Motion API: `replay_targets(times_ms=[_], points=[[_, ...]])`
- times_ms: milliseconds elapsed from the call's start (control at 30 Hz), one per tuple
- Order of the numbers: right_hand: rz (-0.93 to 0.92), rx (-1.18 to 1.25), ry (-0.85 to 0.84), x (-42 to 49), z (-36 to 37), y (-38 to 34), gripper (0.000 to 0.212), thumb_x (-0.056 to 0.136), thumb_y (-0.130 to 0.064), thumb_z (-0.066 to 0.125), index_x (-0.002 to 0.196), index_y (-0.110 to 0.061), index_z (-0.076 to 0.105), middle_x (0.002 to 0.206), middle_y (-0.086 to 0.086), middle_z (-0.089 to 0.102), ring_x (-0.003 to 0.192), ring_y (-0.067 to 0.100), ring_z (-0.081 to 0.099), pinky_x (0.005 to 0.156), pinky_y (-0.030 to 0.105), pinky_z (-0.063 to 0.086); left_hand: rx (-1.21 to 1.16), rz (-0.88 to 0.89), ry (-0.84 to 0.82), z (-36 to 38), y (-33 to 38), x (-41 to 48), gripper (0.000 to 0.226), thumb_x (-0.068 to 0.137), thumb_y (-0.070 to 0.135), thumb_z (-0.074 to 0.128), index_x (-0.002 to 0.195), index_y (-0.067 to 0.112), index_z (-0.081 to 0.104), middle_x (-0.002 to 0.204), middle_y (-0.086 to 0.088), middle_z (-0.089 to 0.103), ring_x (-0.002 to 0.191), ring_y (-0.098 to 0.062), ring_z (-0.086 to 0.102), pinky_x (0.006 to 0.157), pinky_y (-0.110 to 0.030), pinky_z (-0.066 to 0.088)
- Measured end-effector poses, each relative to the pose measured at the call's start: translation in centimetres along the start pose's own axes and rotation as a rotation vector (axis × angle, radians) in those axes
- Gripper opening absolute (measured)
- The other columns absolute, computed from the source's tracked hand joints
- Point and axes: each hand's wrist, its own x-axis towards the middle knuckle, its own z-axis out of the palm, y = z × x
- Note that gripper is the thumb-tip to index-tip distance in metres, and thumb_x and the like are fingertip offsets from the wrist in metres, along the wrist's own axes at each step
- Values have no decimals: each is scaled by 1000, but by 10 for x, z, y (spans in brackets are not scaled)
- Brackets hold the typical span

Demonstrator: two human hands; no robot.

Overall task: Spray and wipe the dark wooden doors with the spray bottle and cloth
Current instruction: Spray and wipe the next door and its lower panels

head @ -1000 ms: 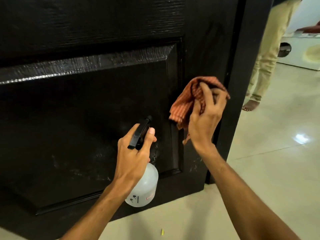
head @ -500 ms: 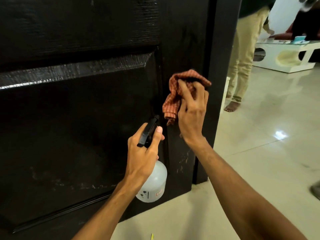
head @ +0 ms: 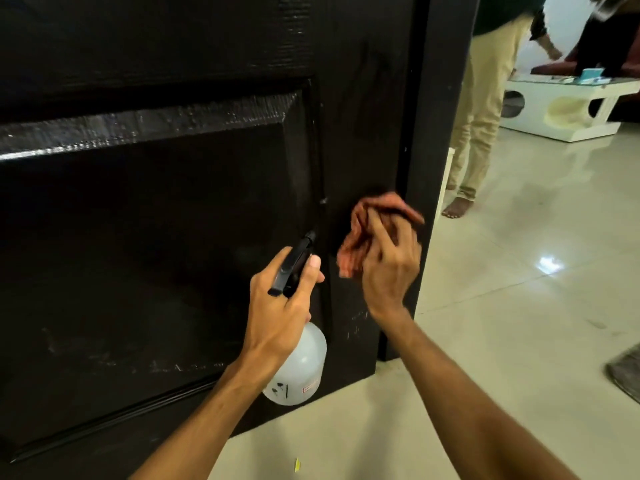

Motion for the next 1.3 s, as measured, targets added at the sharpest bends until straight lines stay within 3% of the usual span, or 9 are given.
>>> replay_targets(times_ms=[167,267,400,567,767,933,1033,1167,1300], points=[[480,149,-147,-56,-6,11,42,88,4,68,128,-8,71,126,10,64,112,27,65,101,29,52,39,-38,3,-20,-24,-9,25,103,32,59,89,12,67,80,-4,70,46,-15,52,48,-29,48],[305,269,-10,18,-7,-17,41,89,2,67,128,-9,71,116,7,61,106,16,60,94,11,46,63,-50,8,-29,-32,-10,23,103,31,59,92,13,68,86,0,73,48,-14,54,48,-29,50],[86,236,31,41,2,-33,40,98,-6,59,136,-15,66,124,15,57,115,26,56,102,29,49,78,-46,32,-38,-34,-11,25,102,33,58,94,11,68,81,6,71,48,-11,54,48,-25,50],[-65,95,-313,-88,-2,-30,31,96,-5,59,127,-7,66,125,19,57,112,33,54,90,52,55,64,-45,23,-52,-38,-21,21,102,28,59,92,11,67,82,-9,71,47,-8,55,49,-22,48],[-122,268,-71,27,23,-101,43,88,8,57,128,-6,68,124,24,58,113,34,55,104,15,38,155,-19,54,-73,-47,-27,23,103,31,59,91,14,67,81,1,72,56,-3,62,59,-20,49],[-157,183,-305,-72,16,-78,33,100,-3,48,129,-5,65,130,25,55,116,45,53,95,55,52,165,-14,77,-87,-52,-35,22,102,39,59,96,19,67,85,3,73,56,-6,63,59,-27,49],[-140,177,-457,-104,10,-65,33,95,-1,48,123,-3,66,127,26,54,112,43,53,91,53,54,179,-27,66,-95,-59,-42,26,102,42,60,96,17,66,84,-1,73,52,-7,59,56,-35,51],[-262,223,-241,-49,22,-97,32,103,-5,48,127,-10,69,130,18,48,111,40,51,98,37,45,225,-47,87,-107,-71,-46,25,103,37,59,96,13,66,81,-6,72,50,-9,57,53,-46,50],[-474,114,-325,-86,29,-98,41,101,-3,47,138,-11,64,135,15,36,118,41,40,101,47,46,250,-59,142,-121,-75,-49,25,102,42,59,96,18,64,83,-3,73,50,-20,57,55,-54,52]])
